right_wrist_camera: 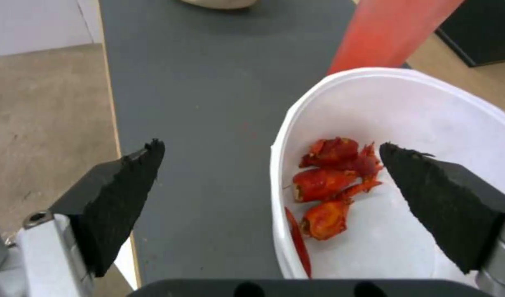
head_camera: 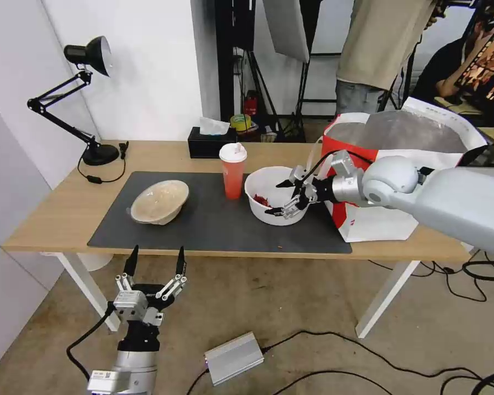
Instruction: Pick up the trash from the table and place it into the takeout bag.
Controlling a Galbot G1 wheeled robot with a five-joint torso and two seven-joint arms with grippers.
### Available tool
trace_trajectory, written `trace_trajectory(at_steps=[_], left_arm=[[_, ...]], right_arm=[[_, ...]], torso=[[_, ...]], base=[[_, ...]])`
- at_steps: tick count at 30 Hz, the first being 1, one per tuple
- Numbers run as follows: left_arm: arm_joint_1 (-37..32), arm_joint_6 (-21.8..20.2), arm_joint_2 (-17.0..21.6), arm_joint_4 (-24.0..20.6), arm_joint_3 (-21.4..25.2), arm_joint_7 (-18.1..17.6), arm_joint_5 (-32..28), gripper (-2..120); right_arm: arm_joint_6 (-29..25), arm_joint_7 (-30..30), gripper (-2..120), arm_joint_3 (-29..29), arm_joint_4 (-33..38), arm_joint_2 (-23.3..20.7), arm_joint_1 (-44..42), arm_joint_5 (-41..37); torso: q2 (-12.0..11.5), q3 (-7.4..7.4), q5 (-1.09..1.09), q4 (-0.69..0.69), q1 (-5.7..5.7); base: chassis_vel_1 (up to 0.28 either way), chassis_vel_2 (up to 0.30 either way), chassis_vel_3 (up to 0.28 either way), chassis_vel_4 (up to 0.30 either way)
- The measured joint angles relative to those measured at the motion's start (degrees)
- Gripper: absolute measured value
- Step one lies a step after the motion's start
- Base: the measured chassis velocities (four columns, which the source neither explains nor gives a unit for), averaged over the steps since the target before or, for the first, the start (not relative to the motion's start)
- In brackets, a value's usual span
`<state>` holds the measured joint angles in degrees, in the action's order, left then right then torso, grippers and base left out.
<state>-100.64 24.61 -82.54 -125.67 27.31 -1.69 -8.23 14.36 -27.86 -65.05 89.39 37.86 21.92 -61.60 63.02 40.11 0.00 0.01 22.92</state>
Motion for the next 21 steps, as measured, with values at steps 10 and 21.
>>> trace_trajectory(at_steps=[10,21], left_arm=[[0.4,0.2,-0.8,0.4,0.0,0.0,-0.1,100],[0.1,0.2,-1.3,-0.3,0.0,0.1,0.3,100]], right_arm=[[0.1,0.0,100,-1.0,-0.6,1.0,-0.6,-0.1],[0.1,0.4,100,-1.1,-1.3,1.7,-1.5,-0.5]], torso=[[0.0,0.0,0.0,-0.01,0.0],[0.0,0.0,0.0,-0.01,0.0]], base=[[0.0,0.0,0.0,0.0],[0.0,0.0,0.0,0.0]])
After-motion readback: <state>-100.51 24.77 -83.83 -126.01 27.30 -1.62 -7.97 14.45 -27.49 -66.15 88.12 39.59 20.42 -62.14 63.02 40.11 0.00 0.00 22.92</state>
